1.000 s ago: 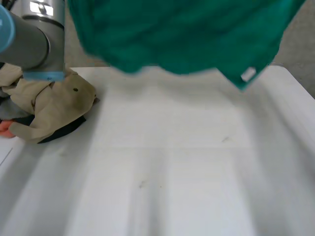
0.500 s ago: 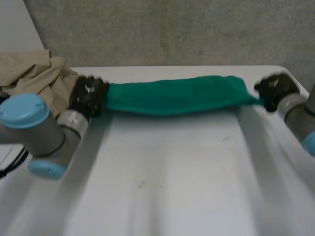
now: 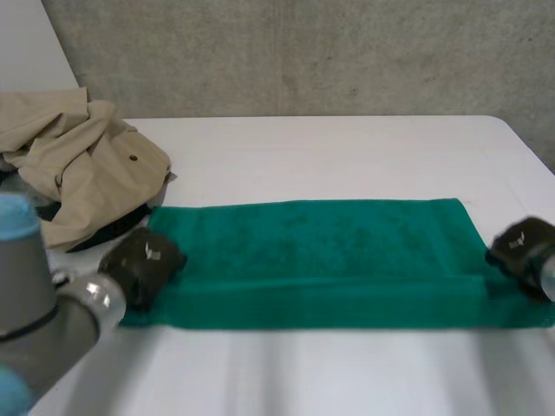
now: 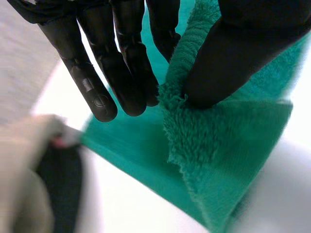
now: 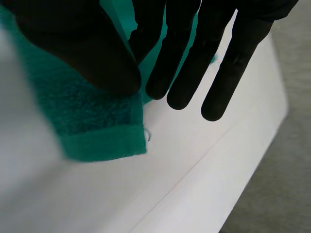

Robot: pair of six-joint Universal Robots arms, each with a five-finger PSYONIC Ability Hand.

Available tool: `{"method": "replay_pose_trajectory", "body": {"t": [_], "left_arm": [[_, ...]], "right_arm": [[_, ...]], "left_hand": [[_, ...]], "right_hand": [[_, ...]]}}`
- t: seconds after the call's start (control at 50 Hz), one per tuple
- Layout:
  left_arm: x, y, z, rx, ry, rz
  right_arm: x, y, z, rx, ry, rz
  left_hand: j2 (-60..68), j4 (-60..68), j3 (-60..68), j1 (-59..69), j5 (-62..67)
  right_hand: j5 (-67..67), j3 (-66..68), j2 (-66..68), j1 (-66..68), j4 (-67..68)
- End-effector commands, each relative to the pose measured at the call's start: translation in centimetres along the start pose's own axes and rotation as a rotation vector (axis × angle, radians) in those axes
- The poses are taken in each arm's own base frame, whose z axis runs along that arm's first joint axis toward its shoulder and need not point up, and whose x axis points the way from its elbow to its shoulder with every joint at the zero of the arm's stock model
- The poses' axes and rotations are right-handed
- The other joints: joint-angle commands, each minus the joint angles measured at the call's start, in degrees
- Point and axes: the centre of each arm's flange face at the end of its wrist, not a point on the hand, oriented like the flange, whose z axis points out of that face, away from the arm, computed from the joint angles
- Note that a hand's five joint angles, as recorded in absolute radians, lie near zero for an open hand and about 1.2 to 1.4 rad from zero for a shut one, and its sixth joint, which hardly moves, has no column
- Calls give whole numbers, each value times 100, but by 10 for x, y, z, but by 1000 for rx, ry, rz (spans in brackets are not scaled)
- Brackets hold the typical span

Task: Fold the laundry.

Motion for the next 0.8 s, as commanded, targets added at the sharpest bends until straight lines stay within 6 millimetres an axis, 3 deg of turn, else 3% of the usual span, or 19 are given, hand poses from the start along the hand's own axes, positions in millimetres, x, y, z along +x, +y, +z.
{"method": "replay_pose_trajectory", "body": {"t": [0.02, 0.12, 0.26, 0.28, 0.32, 0.36, 0.38, 0.48, 0.5, 0.56, 0.62, 0.66, 0.74, 0.8], "left_arm": [[-32, -22, 80, 193, -192, 40], [-31, -28, 131, 224, -215, 56], [-42, -23, 166, 156, -306, 36], [-44, -25, 169, 163, -316, 32], [-44, -29, 170, 174, -318, 29], [-42, -37, 169, 198, -319, 17], [-39, -40, 169, 207, -314, 12], [-42, -65, 150, 266, -316, -60], [-46, -70, 144, 278, -321, -74], [-52, -79, 121, 301, -317, -132], [-54, -82, 98, 310, -304, -176], [-53, -81, 89, 311, -299, -187], [-47, -75, 71, 296, -286, -194], [-39, -67, 66, 290, -266, -192]], "right_arm": [[3, -39, 63, 163, 131, 40], [10, -47, 111, 203, 244, 41], [10, -62, 151, 262, 304, 35], [11, -64, 154, 271, 313, 39], [10, -68, 160, 282, 319, 45], [14, -76, 162, 310, 336, 54], [16, -78, 161, 319, 345, 63], [41, -88, 143, 366, 392, 221], [50, -90, 131, 383, 399, 287], [50, -89, 114, 384, 359, 352], [47, -85, 83, 378, 267, 399], [44, -72, 67, 337, 187, 425], [30, -32, 54, 201, 48, 492], [16, -14, 51, 137, -21, 522]], "left_hand": [[1135, 1121, 1169, 1459, 1208], [1135, 1121, 1169, 1459, 1208], [1135, 1121, 1169, 1459, 1208], [-712, -725, -678, -387, -638], [-5865, -5879, -5831, -5541, -5792], [-5191, -5204, -5157, -4867, -5117], [-5865, -5879, -5831, -5541, -5792], [-5865, -5879, -5831, -5541, -5792], [-5865, -5879, -5831, -5541, -5792], [-5865, -5879, -5831, -5541, -5792], [-5865, -5879, -5831, -5541, -5792], [-5865, -5879, -5831, -5541, -5792], [-5865, -5879, -5831, -5541, -5792], [-5865, -5879, -5831, -5541, -5792]], "right_hand": [[1038, 1187, 1295, 1475, 1137], [1038, 1187, 1295, 1475, 1137], [1038, 1187, 1295, 1475, 1137], [12, 160, 269, 448, 110], [-5962, -5813, -5705, -5525, -5863], [-5962, -5813, -5705, -5525, -5863], [-5962, -5813, -5705, -5525, -5863], [-5962, -5813, -5705, -5525, -5863], [-5962, -5813, -5705, -5525, -5863], [-5962, -5813, -5705, -5525, -5863], [-5962, -5813, -5705, -5525, -5863], [-5962, -5813, -5705, -5525, -5863], [-5668, -5520, -5411, -5232, -5570], [-5516, -5367, -5259, -5079, -5418]]}}
